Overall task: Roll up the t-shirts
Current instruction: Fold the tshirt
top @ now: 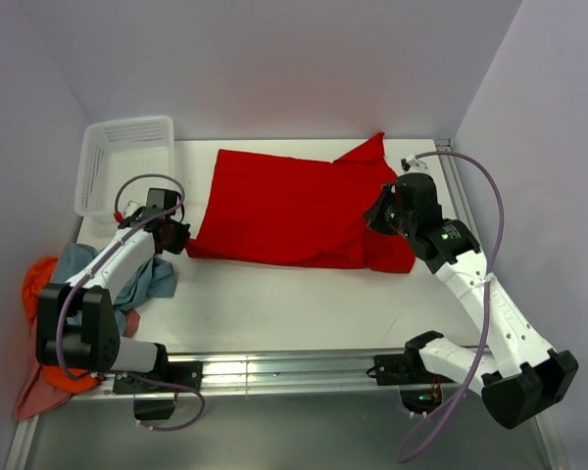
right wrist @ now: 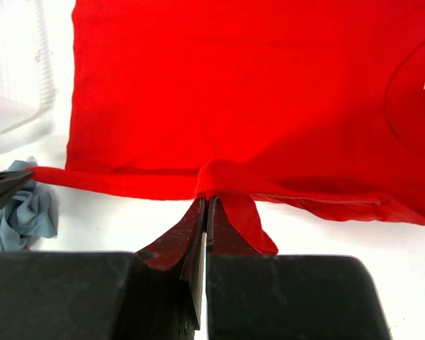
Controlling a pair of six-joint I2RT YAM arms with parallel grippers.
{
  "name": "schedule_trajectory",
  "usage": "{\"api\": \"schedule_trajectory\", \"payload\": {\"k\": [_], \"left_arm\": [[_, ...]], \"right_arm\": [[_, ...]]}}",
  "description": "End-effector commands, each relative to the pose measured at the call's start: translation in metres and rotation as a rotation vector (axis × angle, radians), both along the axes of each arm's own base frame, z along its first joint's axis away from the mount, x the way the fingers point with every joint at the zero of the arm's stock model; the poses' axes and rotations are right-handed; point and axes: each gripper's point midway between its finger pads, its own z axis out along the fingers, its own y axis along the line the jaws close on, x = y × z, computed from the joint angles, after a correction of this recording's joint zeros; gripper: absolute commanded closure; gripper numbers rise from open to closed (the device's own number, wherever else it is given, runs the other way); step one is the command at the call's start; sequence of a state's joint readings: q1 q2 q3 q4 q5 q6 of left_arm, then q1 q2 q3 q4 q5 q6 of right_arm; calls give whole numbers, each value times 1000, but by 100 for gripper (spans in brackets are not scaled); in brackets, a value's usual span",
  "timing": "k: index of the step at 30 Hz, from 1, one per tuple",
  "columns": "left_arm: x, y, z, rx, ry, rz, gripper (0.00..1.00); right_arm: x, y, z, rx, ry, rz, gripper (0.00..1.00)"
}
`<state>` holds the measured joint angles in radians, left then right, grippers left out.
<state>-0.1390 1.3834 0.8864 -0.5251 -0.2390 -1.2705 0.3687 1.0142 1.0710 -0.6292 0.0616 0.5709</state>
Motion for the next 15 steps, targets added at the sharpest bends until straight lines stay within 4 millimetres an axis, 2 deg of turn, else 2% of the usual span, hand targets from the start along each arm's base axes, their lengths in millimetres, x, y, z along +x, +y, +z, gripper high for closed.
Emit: {"api": "schedule_trajectory", "payload": {"k": [1,10,15], "left_arm": [[12,6,16,16,-30,38,100],[22,17,17,5,-25,70,100],[33,15,12,3,-24,54,100]], "right_arm": [[14,1,24,-2,-76,16,100],[30,-10,21,-17,-65,-17,100],[42,-18,10,-14,-40,-47,100]]}}
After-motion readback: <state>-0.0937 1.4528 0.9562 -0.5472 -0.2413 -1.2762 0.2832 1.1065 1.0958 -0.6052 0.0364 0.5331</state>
